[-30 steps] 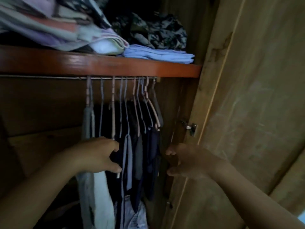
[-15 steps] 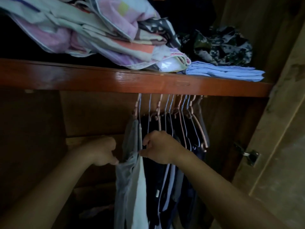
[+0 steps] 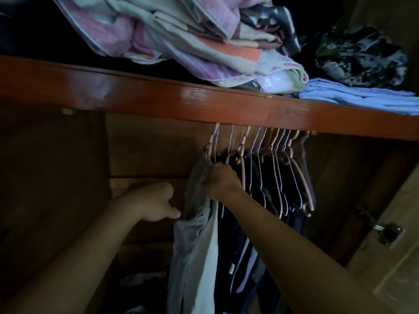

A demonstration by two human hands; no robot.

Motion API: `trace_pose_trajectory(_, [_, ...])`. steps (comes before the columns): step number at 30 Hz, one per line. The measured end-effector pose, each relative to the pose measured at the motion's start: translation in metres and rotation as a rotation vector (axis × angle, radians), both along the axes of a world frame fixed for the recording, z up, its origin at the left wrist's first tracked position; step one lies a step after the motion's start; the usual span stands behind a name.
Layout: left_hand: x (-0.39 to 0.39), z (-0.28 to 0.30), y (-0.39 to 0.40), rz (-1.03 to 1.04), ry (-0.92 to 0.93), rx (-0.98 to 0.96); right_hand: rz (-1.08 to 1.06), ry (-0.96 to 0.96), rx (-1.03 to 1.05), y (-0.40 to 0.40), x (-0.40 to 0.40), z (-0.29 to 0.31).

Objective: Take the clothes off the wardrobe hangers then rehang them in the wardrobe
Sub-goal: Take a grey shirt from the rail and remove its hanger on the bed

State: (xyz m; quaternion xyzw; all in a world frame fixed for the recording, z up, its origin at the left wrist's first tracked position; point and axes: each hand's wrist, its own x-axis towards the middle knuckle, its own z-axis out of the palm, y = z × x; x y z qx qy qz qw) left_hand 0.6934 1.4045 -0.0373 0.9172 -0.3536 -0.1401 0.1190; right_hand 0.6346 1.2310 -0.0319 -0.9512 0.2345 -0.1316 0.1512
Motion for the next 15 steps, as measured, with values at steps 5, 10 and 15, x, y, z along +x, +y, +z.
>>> trace_pose_trajectory(5, [-0.001, -0.004, -0.002, -0.012, 0.007, -0.028, 0.000, 0.020, 0.121, -0.004, 0.003, 0.000])
trace_pose_trajectory(10, [-0.002, -0.005, -0.001, -0.008, -0.037, -0.076, -0.023, -0.118, 0.052, 0.000, -0.001, 0.001])
trace_pose_trajectory(15, [-0.003, -0.002, 0.002, -0.055, -0.099, -0.124, 0.010, -0.163, -0.022, 0.001, -0.009, 0.009])
